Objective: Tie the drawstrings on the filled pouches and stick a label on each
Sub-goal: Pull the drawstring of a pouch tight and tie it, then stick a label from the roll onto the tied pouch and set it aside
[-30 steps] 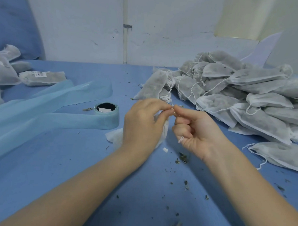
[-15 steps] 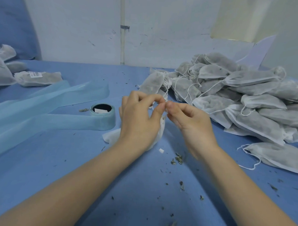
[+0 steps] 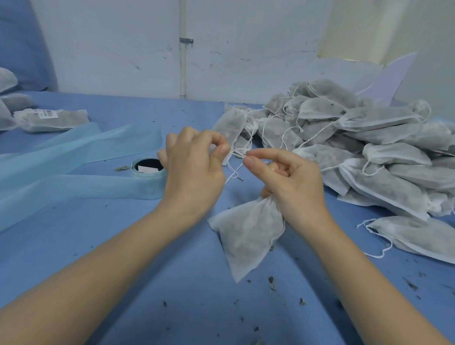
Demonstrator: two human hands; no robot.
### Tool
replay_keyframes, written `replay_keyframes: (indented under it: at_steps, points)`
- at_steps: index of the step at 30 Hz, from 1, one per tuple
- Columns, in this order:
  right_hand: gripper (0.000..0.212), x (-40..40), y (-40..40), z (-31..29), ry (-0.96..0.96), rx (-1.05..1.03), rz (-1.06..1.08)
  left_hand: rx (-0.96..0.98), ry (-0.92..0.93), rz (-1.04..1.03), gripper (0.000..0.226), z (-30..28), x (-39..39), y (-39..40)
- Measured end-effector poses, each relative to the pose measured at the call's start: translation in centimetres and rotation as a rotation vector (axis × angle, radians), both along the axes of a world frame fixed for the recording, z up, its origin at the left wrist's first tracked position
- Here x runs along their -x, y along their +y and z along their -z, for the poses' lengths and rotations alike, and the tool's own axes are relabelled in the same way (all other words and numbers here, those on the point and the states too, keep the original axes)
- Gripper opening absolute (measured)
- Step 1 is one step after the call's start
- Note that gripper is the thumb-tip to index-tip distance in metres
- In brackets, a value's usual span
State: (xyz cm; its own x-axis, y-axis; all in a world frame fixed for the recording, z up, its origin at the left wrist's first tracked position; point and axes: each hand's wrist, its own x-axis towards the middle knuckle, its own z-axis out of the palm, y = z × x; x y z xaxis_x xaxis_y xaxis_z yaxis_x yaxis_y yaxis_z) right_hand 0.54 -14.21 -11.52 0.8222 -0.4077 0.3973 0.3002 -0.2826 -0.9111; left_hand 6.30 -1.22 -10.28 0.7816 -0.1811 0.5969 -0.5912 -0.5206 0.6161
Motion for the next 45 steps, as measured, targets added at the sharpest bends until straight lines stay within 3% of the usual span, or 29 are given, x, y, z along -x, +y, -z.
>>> replay_keyframes:
  at_steps: [4,6,9,11,12,14,16,20,23,25,28,31,34,39,41,43,45]
  points:
    - [0.014,0.2,-0.3,-0.1,-0.051,-0.015,0.087,0.097,0.072,0.119,0.013,0.4,0.0,-0.3]
    - [0.014,0.1,-0.6,-0.2,-0.069,-0.156,0.187,0.148,0.181,0.173,0.009,1.1,0.3,-0.5]
    - [0.008,-0.4,-1.2,-0.2,-0.125,-0.511,0.296,0.239,0.620,0.240,0.057,1.6,0.6,-0.8]
    - [0.008,-0.7,-1.4,-0.1,-0.156,-0.608,0.351,0.413,1.004,0.439,0.071,1.2,0.9,-1.0]
    - [0.008,-0.8,-1.5,0.0,-0.156,-0.610,0.364,0.501,1.126,0.530,0.062,1.2,1.0,-1.2]
    - [0.007,-0.8,-1.6,0.3,-0.119,-0.566,0.341,0.560,1.196,0.587,0.033,1.4,1.2,-1.5]
    - [0.009,-0.7,-1.8,0.4,-0.052,-0.472,0.244,0.612,1.189,0.558,0.023,1.8,1.0,-1.6]
    - [0.003,-0.1,-1.8,0.4,0.014,-0.267,-0.045,0.756,1.157,0.615,0.027,2.4,0.3,-1.2]
    - [0.013,0.2,-1.7,0.3,0.047,-0.047,-0.103,0.792,1.195,0.574,0.026,2.3,0.2,-0.9]
    - [0.021,0.3,-1.5,0.4,0.050,0.039,-0.122,0.821,1.228,0.599,0.040,2.2,0.1,-0.7]
    - [0.014,0.3,-1.2,0.4,0.044,0.103,-0.150,0.797,1.177,0.654,0.058,1.6,0.4,-0.2]
    - [0.010,0.2,-0.6,0.2,0.053,0.124,-0.149,0.734,1.028,0.595,0.029,1.4,0.9,0.4]
    - [0.006,-0.2,0.6,0.0,0.092,0.061,-0.161,0.712,0.891,0.488,0.013,1.2,1.0,1.7]
    - [0.017,-2.8,2.8,-0.6,0.148,-0.537,-0.296,0.693,0.648,0.232,0.013,0.4,-0.5,4.6]
    - [0.025,-4.1,3.7,-0.3,0.226,-0.583,-0.297,0.764,0.616,0.159,0.015,0.1,-1.5,5.9]
    - [0.034,-4.9,4.6,0.7,0.347,-0.339,-0.249,0.854,0.600,0.102,0.013,-0.3,-2.6,7.1]
    - [0.041,-5.6,5.4,1.5,0.421,0.039,-0.223,0.903,0.594,0.063,0.011,-0.8,-3.4,8.1]
